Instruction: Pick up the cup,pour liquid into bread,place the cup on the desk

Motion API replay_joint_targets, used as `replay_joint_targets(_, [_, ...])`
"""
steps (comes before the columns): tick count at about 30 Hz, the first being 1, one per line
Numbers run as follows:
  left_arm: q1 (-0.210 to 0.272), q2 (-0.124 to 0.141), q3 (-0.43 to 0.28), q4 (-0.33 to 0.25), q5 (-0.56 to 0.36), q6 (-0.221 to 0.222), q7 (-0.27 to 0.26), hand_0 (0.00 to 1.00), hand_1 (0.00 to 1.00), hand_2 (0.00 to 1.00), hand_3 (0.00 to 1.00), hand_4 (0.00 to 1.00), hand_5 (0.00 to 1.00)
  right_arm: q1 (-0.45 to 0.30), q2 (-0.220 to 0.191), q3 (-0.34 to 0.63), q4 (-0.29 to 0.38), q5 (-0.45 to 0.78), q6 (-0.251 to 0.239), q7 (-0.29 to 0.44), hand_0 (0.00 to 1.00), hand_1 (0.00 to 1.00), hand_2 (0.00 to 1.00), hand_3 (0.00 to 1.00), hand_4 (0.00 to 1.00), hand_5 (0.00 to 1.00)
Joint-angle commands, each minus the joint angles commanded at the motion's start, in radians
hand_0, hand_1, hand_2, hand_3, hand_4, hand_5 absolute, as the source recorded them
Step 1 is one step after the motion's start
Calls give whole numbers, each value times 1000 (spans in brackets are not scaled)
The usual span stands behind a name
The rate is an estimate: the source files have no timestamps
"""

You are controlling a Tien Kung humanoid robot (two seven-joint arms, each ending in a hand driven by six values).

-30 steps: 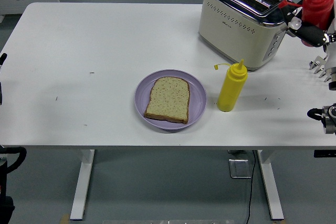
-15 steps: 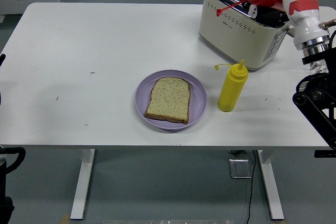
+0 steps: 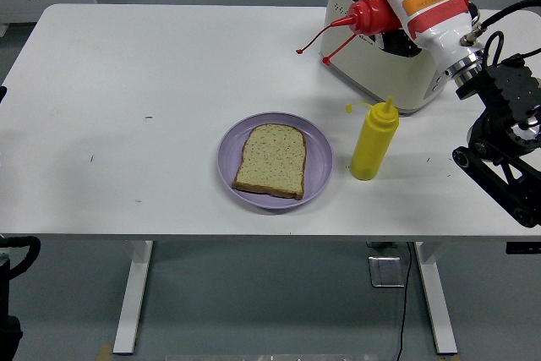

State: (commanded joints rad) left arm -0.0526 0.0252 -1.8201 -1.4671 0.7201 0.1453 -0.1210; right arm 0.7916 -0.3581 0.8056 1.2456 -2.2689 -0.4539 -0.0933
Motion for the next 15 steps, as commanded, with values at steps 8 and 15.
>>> replay_joint_targets(8, [0,2,-4,0,-1,0,0,714,750,775,687,660,998,11,-24,57,21,0,-6,8,2,19,195,362,764,203])
replay_joint_targets(15, [-5,-1,-3,1,-2,-1,0,714,750,775,687,661,998,56,-58,-142,20,0,50,6,2,20,198,364,762,207])
